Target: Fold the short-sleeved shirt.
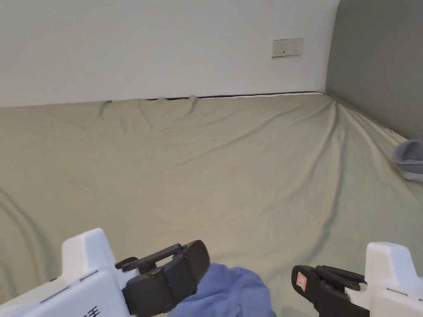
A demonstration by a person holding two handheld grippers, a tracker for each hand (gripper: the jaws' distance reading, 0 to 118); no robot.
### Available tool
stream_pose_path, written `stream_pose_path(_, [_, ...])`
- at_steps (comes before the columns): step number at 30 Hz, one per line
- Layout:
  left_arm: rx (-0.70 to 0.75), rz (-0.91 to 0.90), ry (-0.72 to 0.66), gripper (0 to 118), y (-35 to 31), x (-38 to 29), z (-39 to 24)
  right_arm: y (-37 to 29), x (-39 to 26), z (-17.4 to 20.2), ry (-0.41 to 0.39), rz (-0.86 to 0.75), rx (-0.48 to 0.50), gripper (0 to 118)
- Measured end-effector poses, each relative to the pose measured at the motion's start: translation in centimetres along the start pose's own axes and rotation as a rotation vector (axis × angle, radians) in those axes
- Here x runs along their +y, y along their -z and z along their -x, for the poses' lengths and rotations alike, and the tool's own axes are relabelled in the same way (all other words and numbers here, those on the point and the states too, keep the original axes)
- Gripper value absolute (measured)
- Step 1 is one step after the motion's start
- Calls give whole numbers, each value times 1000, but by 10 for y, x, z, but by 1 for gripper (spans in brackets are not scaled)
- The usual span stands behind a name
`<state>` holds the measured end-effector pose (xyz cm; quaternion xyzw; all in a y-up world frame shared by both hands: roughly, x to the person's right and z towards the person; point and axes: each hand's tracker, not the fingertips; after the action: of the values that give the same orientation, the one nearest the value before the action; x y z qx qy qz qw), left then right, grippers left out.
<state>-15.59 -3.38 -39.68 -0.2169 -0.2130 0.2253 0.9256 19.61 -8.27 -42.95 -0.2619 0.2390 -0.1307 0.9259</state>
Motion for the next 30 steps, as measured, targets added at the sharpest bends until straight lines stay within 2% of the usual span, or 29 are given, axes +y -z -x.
stream_pose_path(2, [30,7,12,115,10,0,-8,5,3,4,-16,3,17,0])
stream_pose_path(3, [34,5,14,108,7,0,-8,7,5,6,-24,5,25,0])
stream_pose_path(4, [29,-3,22,91,4,-2,-6,9,7,8,-33,4,35,0])
stream_pose_path(5, [17,-14,30,63,-8,-4,-1,12,8,10,-40,5,46,0])
stream_pose_path(6, [17,-15,26,16,-8,-5,1,15,11,11,-41,10,60,0])
stream_pose_path(7, [29,-2,2,0,-6,-6,5,19,15,12,-49,18,85,0])
stream_pose_path(9, [39,27,-55,1,-6,-7,15,33,22,13,-51,28,148,0])
stream_pose_path(10, [36,21,-58,1,-5,-9,19,43,25,9,-18,43,198,0])
stream_pose_path(12, [38,21,-72,0,-3,-10,25,72,25,-8,132,106,302,0])
stream_pose_path(14, [0,31,-105,0,1,-11,31,109,12,-37,320,190,393,0])
stream_pose_path(16, [-35,53,-164,0,9,-11,39,139,-10,-61,495,292,403,0])
stream_pose_path(18, [-58,80,-197,0,18,-10,50,160,-38,-81,614,356,402,0])
stream_pose_path(19, [-64,92,-206,0,26,-10,56,168,-52,-87,650,398,351,0])
stream_pose_path(21, [-63,133,-235,0,37,-10,64,178,-68,-93,659,441,346,0])
stream_pose_path(23, [-62,170,-258,0,49,-11,75,174,-76,-99,819,364,444,0])
stream_pose_path(24, [-66,192,-269,0,54,-11,80,174,-77,-101,820,381,425,0])
stream_pose_path(25, [-61,215,-286,1,59,-11,85,175,-76,-102,778,380,422,0])
stream_pose_path(26, [-43,229,-295,9,65,-12,91,172,-76,-100,761,374,434,0])
stream_pose_path(28, [46,285,-296,73,83,-16,100,173,-72,-99,728,380,426,0])
stream_pose_path(29, [84,341,-297,100,93,-18,105,174,-71,-99,718,384,427,0])
stream_pose_path(30, [107,385,-305,112,100,-20,109,173,-71,-97,718,385,427,0])
